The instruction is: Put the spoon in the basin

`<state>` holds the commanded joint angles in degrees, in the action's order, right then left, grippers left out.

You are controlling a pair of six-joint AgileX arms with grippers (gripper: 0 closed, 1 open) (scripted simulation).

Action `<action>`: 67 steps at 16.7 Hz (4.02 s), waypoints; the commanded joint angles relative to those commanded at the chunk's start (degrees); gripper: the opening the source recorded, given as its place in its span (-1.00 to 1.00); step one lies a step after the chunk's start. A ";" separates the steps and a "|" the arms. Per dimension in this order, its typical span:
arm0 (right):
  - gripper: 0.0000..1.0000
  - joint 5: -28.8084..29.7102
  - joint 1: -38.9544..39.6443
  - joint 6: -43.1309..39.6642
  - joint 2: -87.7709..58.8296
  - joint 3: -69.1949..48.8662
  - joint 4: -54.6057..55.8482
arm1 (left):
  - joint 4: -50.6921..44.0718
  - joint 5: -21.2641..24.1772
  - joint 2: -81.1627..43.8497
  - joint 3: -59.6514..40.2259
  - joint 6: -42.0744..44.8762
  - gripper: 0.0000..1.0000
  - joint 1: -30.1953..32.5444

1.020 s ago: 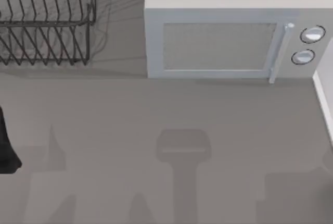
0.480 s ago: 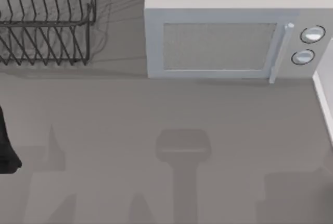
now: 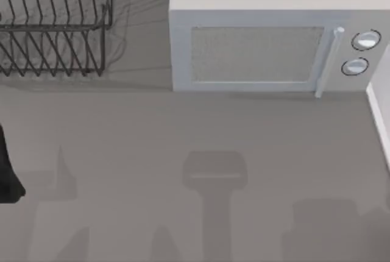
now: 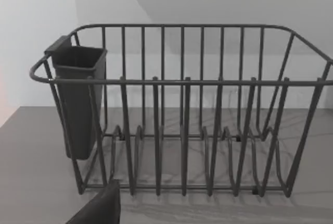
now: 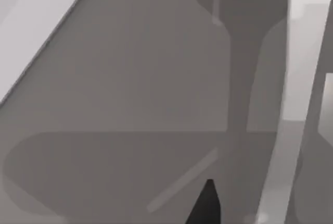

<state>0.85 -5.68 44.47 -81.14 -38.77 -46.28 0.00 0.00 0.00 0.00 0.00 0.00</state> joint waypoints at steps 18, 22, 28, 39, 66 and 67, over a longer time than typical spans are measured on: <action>-1.00 0.07 -0.46 -0.16 -0.57 -20.70 -23.32 | 0.00 0.00 0.00 0.00 0.00 1.00 0.00; -1.00 0.20 -0.71 -0.18 -14.81 -38.64 -29.12 | 0.00 0.00 0.00 0.00 0.00 1.00 0.00; -1.00 0.44 -1.74 -0.49 -42.02 -77.73 -40.17 | 0.00 0.00 0.00 0.00 0.00 1.00 0.00; -1.00 0.72 -3.31 -2.37 -74.38 -124.92 -50.91 | 0.00 0.00 0.00 0.00 0.00 1.00 0.00; -0.55 1.03 -3.25 -2.33 -94.67 -156.11 -61.65 | 0.00 0.00 0.00 0.00 0.00 1.00 0.00; -0.40 1.03 -3.25 -2.33 -94.67 -156.11 -61.65 | 0.00 0.00 0.00 0.00 0.00 1.00 0.00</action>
<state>1.88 -8.93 42.15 -175.80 -194.88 -107.93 0.00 0.00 0.00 0.00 0.00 0.00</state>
